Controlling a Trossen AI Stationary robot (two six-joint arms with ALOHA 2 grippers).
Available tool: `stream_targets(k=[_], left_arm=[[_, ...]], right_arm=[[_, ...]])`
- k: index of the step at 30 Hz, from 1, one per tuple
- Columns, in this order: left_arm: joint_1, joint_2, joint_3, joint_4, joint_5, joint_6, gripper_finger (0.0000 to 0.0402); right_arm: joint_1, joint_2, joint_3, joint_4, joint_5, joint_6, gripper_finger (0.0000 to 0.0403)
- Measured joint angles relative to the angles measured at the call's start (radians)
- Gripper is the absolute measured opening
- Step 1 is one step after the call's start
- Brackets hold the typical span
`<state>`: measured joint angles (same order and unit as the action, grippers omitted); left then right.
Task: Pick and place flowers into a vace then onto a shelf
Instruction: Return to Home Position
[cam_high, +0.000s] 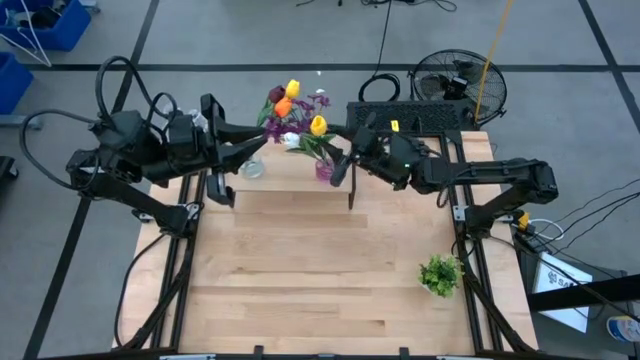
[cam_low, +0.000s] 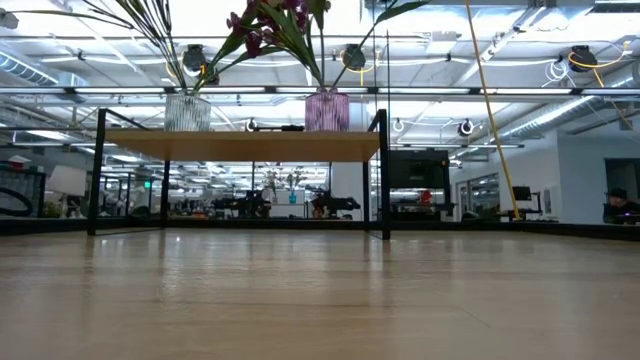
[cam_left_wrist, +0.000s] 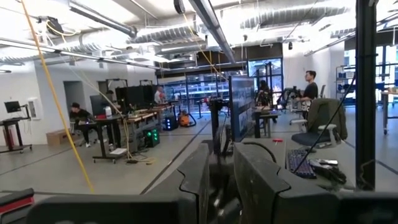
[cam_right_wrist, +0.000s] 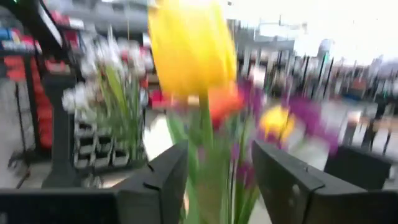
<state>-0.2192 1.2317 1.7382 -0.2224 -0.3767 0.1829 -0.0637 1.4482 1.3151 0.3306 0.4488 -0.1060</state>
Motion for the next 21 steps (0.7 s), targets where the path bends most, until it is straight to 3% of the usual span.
stream_targets(k=[11, 16, 21], left_arm=[[0.0, -0.07, 0.0, 0.008, 0.0, 0.018, 0.0081], [0.0, -0.119, 0.001, 0.024, -0.006, 0.014, 0.0081], [0.0, -0.106, 0.001, 0.08, -0.036, 0.033, 0.0081]], right_arm=[[0.092, -0.091, 0.0, 0.355, -0.004, -0.282, 0.0195], [0.15, -0.173, 0.0, 0.33, -0.005, -0.341, 0.0193], [0.134, -0.153, 0.0, 0.24, -0.003, -0.31, 0.0193]])
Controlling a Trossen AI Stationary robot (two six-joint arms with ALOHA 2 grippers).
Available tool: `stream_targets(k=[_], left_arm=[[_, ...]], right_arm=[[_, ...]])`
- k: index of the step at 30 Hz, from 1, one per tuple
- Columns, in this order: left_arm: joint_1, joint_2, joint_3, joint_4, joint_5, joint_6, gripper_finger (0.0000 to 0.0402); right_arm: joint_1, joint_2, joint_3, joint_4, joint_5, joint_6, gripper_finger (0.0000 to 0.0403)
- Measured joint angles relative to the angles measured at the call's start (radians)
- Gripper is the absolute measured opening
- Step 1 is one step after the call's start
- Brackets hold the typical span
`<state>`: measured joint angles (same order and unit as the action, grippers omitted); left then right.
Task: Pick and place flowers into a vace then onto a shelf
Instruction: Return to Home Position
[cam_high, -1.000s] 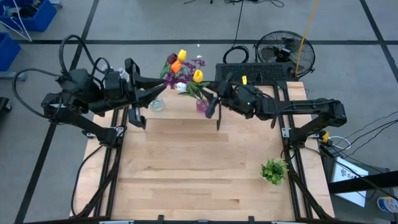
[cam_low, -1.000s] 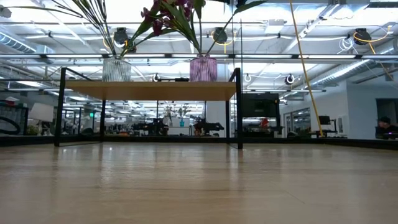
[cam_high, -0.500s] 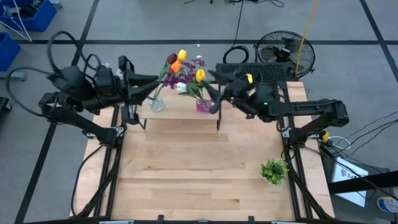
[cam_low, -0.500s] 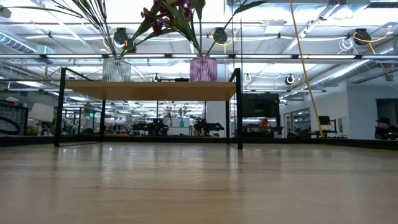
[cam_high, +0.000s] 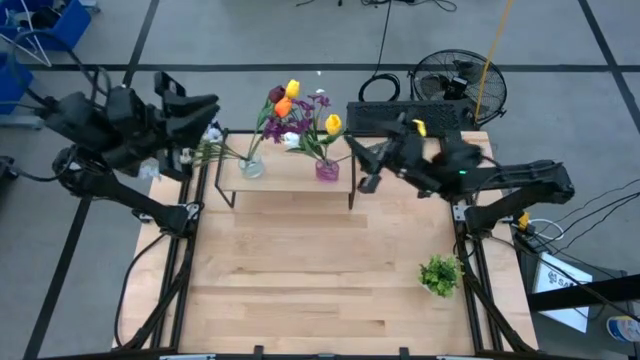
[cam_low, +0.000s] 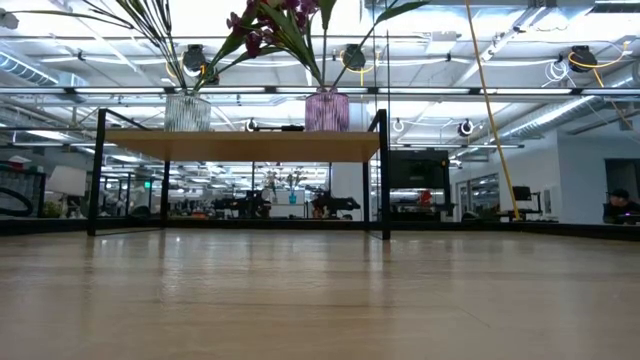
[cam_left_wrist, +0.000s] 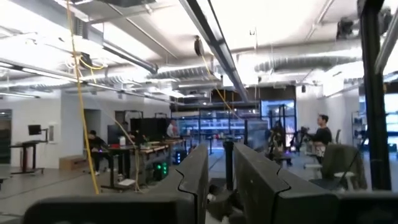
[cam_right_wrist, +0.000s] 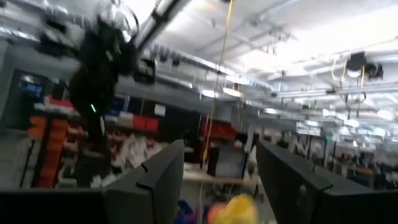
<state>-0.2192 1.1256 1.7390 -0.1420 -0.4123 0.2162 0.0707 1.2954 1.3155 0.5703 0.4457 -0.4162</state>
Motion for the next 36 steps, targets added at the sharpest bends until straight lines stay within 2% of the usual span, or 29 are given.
stream_targets(k=[7, 11, 16, 21, 25, 30, 33, 36], left_arm=[[0.0, 0.031, -0.001, -0.042, 0.0, 0.008, 0.0081], [0.0, 0.028, -0.001, -0.057, -0.025, 0.007, 0.0081], [-0.002, -0.01, -0.001, -0.073, -0.037, 0.018, 0.0081], [-0.031, -0.12, -0.001, -0.141, -0.043, 0.018, 0.0081], [-0.048, -0.234, 0.0, -0.317, -0.04, -0.024, 0.0081], [-0.052, -0.369, 0.002, -0.65, -0.033, -0.178, 0.0081], [-0.052, -0.407, -0.001, -0.849, -0.023, -0.278, 0.0081], [-0.052, -0.426, -0.002, -0.988, -0.015, -0.323, 0.0081]], right_arm=[[-0.048, 0.088, 0.0, 0.031, -0.001, 0.062, 0.0192], [-0.043, 0.093, -0.002, 0.129, 0.0, -0.044, 0.0192], [0.009, 0.016, -0.002, 0.152, 0.0, -0.096, 0.0194], [0.141, -0.11, -0.002, 0.064, 0.0, -0.193, 0.019], [0.247, -0.218, 0.0, -0.087, 0.046, -0.186, 0.0185], [0.344, -0.317, 0.0, -0.476, 0.229, 0.051, 0.0185], [0.375, -0.352, 0.0, -0.666, 0.262, 0.167, 0.0185], [0.394, -0.379, 0.0, -0.775, 0.263, 0.235, 0.0183]])
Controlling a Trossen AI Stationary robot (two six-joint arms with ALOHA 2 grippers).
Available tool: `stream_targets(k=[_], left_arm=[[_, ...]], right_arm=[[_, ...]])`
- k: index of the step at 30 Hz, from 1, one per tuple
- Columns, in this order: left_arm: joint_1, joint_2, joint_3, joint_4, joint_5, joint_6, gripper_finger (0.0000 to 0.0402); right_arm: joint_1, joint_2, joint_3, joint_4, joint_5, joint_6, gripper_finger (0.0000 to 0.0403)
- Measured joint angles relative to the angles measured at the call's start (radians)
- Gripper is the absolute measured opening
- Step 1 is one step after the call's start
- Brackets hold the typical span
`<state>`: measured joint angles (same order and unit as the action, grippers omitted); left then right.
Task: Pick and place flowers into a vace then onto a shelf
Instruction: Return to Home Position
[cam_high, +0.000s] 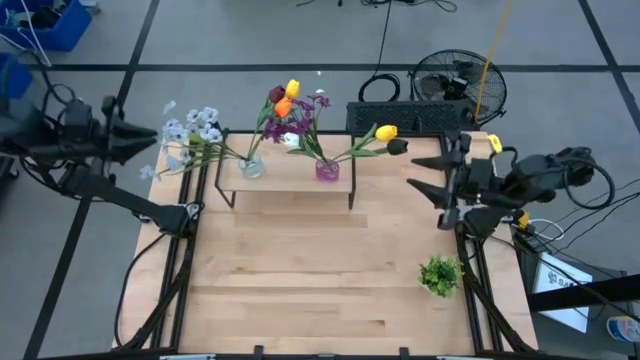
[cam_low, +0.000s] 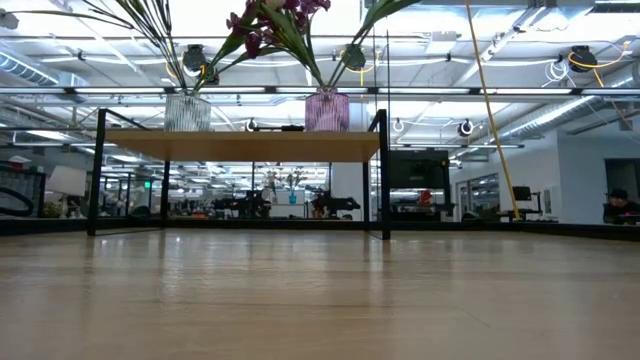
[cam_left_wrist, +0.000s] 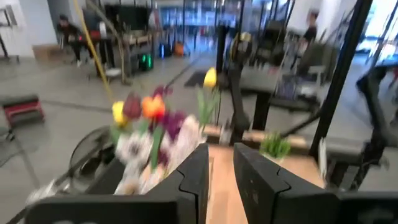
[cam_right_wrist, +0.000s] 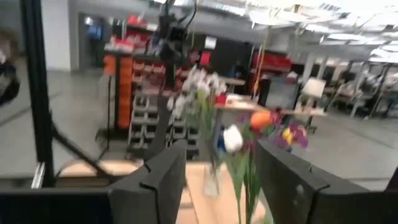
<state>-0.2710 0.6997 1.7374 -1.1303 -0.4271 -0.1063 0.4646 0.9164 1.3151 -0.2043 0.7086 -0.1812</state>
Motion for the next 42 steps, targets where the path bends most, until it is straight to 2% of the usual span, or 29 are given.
stream_targets(k=[4, 7, 9, 12, 18, 22, 24, 27, 31, 34, 37, 39, 42], left_arm=[[0.0, -0.002, 0.0, -0.091, 0.013, 0.012, 0.0081], [0.0, -0.001, 0.0, -0.093, 0.092, 0.058, 0.0081], [0.0, -0.004, -0.005, -0.08, 0.174, 0.088, 0.0081], [0.0, -0.028, -0.058, -0.042, 0.266, 0.141, 0.0081], [0.0, -0.202, -0.298, 0.175, 0.271, 0.206, 0.0081], [0.0, -0.35, -0.494, 0.305, 0.301, 0.202, 0.0081], [0.0, -0.421, -0.575, 0.345, 0.294, 0.186, 0.0081], [0.0, -0.512, -0.687, 0.416, 0.304, 0.196, 0.0081], [0.0, -0.624, -0.831, 0.536, 0.395, 0.246, 0.0081], [0.0, -0.693, -0.933, 0.592, 0.412, 0.257, 0.0081], [0.001, -0.693, -0.974, 0.594, 0.406, 0.258, 0.0081], [0.002, -0.694, -0.992, 0.608, 0.44, 0.256, 0.0081], [0.0, -0.695, -1.021, 0.613, 0.446, 0.255, 0.0081]], right_arm=[[0.015, -0.049, 0.0, -0.165, -0.002, 0.029, 0.0181], [0.015, -0.081, -0.003, -0.25, -0.004, 0.123, 0.018], [0.015, -0.103, -0.039, -0.242, -0.004, 0.165, 0.0178], [0.015, -0.159, -0.157, -0.158, -0.004, 0.163, 0.0175], [0.015, -0.312, -0.458, 0.175, -0.01, 0.074, 0.0171], [0.015, -0.405, -0.62, 0.335, -0.072, 0.048, 0.0171], [0.015, -0.446, -0.695, 0.401, -0.142, 0.047, 0.0171], [0.015, -0.497, -0.78, 0.496, -0.216, 0.038, 0.0171], [0.015, -0.562, -0.864, 0.554, -0.212, 0.038, 0.0171], [0.015, -0.599, -0.924, 0.601, -0.215, 0.038, 0.0171], [0.015, -0.636, -0.978, 0.656, -0.212, 0.016, 0.0171], [0.015, -0.657, -1.012, 0.66, -0.213, 0.015, 0.0171], [0.015, -0.695, -1.061, 0.671, -0.209, 0.068, 0.0171]])
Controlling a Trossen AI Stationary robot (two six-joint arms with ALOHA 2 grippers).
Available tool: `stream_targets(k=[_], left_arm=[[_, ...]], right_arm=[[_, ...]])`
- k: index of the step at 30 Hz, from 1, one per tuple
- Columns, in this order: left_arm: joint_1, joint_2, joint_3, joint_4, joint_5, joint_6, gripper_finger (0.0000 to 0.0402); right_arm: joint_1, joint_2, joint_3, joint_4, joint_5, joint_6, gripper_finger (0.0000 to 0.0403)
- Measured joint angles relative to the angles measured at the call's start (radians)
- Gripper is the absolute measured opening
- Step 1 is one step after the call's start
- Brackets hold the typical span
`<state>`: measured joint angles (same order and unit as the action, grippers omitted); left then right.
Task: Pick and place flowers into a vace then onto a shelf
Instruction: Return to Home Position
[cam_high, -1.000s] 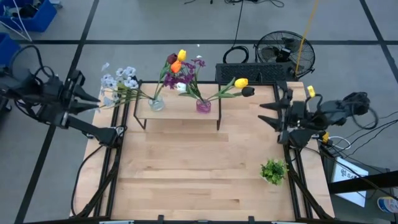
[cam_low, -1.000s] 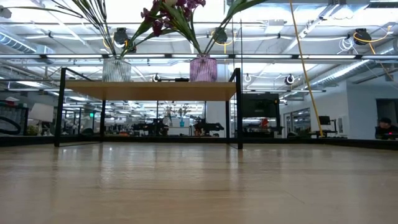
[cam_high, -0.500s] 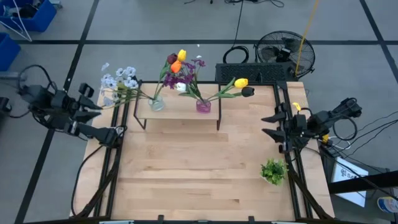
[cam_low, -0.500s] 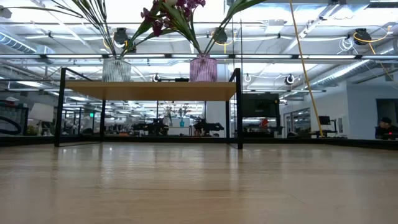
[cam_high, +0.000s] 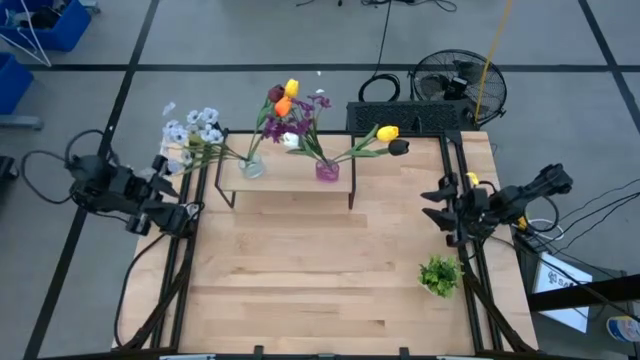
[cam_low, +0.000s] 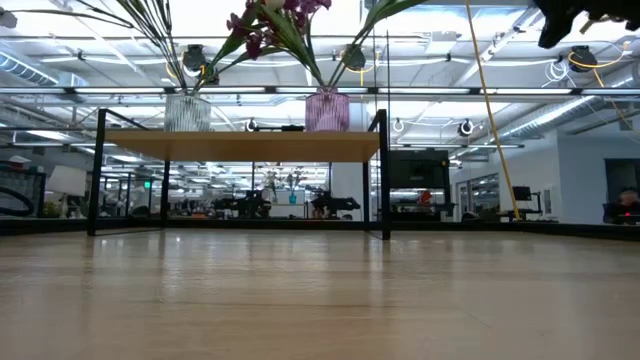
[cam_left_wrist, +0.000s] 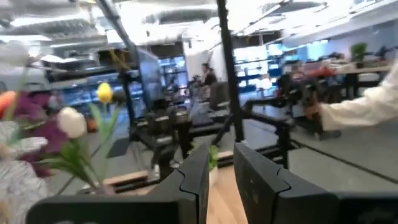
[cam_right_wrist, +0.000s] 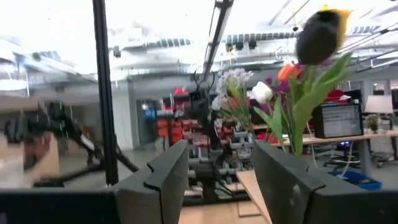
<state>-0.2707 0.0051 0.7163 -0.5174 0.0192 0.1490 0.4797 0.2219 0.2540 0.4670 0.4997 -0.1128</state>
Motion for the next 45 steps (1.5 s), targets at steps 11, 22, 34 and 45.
stream_targets(k=[11, 22, 34, 45], left_arm=[[0.001, -0.001, -0.283, 0.355, 0.137, -0.105, 0.0081], [0.001, -0.001, -0.539, 0.546, 0.164, -0.191, 0.0081], [0.001, 0.0, -0.706, 0.751, 0.157, -0.217, 0.0081], [0.001, 0.0, -0.707, 0.732, 0.156, -0.206, 0.0081]], right_arm=[[0.0, -0.071, -0.109, 0.012, -0.004, -0.158, 0.0171], [0.0, -0.07, -0.128, 0.032, -0.004, -0.241, 0.0171], [0.0, -0.071, -0.128, 0.019, -0.001, -0.345, 0.0171], [0.0, -0.07, -0.128, -0.057, -0.002, -0.243, 0.0172]])
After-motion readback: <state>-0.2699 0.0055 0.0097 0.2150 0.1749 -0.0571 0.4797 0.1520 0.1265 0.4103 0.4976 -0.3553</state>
